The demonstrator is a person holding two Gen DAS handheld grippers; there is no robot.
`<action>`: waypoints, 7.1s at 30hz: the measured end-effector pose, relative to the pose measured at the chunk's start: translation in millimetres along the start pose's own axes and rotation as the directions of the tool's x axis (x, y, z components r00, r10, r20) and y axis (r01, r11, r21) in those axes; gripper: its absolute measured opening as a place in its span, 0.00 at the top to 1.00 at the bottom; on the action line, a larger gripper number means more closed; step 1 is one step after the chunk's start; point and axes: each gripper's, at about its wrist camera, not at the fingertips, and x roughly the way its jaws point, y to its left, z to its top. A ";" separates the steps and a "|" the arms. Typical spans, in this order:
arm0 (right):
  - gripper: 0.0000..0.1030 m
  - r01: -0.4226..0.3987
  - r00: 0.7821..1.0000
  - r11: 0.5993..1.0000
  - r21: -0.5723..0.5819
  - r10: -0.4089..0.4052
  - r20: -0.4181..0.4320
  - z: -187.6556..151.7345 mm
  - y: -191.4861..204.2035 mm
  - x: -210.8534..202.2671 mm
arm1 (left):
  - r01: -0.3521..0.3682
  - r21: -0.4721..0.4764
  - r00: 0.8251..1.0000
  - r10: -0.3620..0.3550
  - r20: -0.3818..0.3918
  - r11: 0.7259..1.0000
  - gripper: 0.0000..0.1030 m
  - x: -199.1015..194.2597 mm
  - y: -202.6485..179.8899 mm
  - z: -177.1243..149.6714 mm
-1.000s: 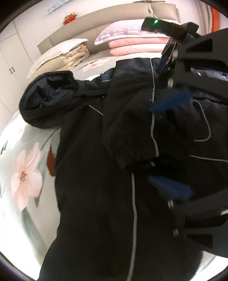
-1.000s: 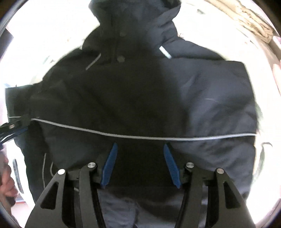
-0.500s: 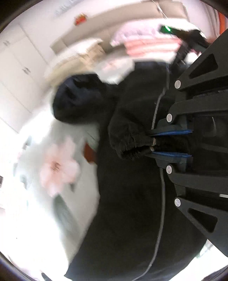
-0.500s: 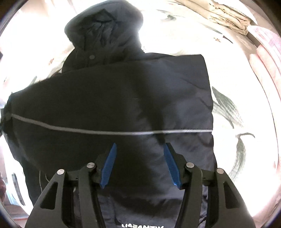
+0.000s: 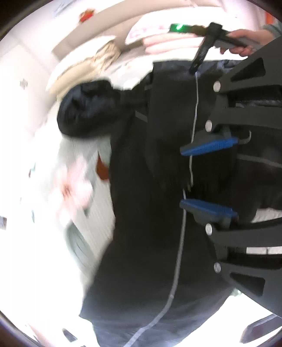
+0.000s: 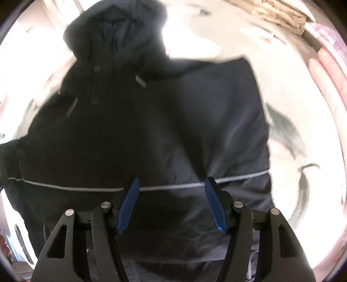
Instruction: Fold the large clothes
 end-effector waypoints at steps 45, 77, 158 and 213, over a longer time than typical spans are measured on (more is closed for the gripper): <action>0.31 -0.123 0.976 0.911 -0.393 0.039 -0.216 -1.1 239.8 41.1 | -0.270 -0.562 0.912 0.395 0.111 0.782 0.52 -130.0 322.2 9.8; 0.25 -0.133 0.987 0.920 -0.369 0.091 -0.129 -26.1 226.5 23.9 | -0.299 -0.579 0.837 0.500 0.223 0.759 0.87 -175.2 302.7 -20.7; 0.73 -0.078 0.991 0.996 0.053 0.083 -0.102 -1.5 -77.9 24.1 | -0.159 0.074 0.986 0.163 -0.045 0.984 0.51 88.3 -79.8 -37.2; 0.32 -0.186 0.970 0.979 -0.088 0.197 0.144 257.9 14.9 -2.8 | -0.114 0.307 0.991 0.088 0.098 0.945 0.51 159.9 -172.6 258.6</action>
